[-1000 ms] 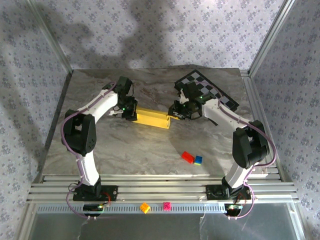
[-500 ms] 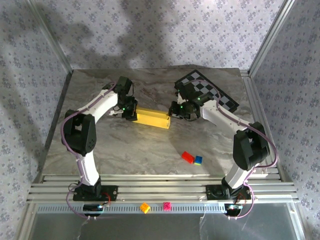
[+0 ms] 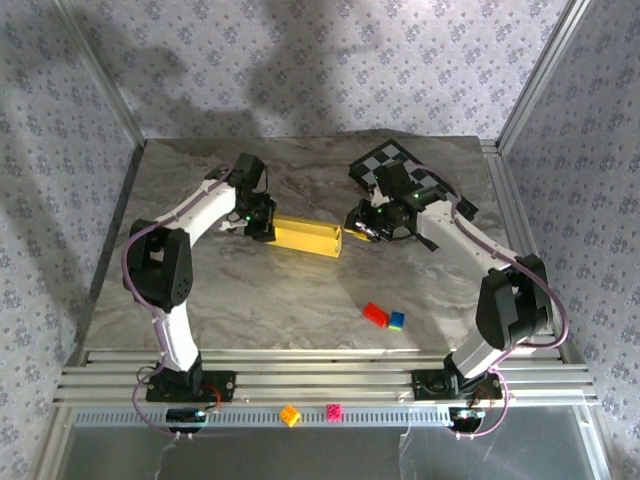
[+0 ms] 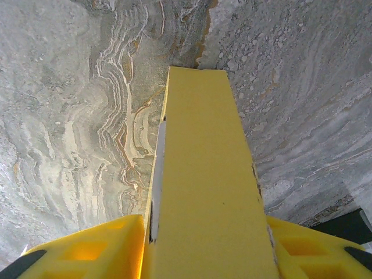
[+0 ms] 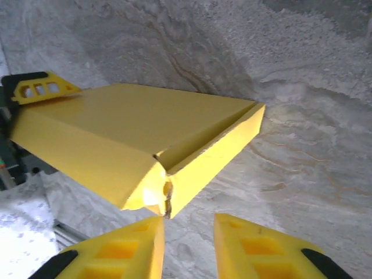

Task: Fold the paper box

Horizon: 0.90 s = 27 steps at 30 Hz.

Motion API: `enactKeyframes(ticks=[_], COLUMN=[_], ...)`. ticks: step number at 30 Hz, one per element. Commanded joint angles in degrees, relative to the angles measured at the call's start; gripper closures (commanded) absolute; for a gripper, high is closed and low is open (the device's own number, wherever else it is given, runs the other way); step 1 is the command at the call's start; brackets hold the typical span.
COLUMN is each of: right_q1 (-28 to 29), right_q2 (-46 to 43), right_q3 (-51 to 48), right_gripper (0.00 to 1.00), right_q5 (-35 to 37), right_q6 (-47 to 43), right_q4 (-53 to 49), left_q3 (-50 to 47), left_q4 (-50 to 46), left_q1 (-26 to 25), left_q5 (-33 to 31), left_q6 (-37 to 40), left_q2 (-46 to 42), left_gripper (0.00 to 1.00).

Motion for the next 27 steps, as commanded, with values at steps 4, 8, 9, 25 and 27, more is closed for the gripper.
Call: enactKeyframes(ticks=[4,8,9,25,27], right_q1=[0.6,0.5,0.5,0.5,0.7], right_q2=[3.1,4.1,4.4,6.8,6.7], right_q3=[4.1,4.6,5.2,5.9,5.6], right_gripper=[0.68,0.71,0.72,0.81,0.84], right_q5=[-4.1,-4.5,-4.6,-5.0,-5.1], right_q6=[15.7,21.8,21.9,18.0,17.8], right_q4=[2.7,4.5,3.9,-2.7,-2.7], left_q3=[-0.7,-0.8,-0.7,-0.2,-0.1], left_q4=[-1.5,-1.5,-1.4,-1.4,-1.5], left_q1=[0.1,0.1,0.1,0.1,0.1], left_q5=[0.1,0.1,0.1,0.1,0.1], left_q6=[0.0,0.0,0.0,-0.1,0.0], left_q2=[-0.6,-0.6,-0.6,-0.3,-0.3], left_gripper=[0.53,0.53,0.53,0.53,0.53])
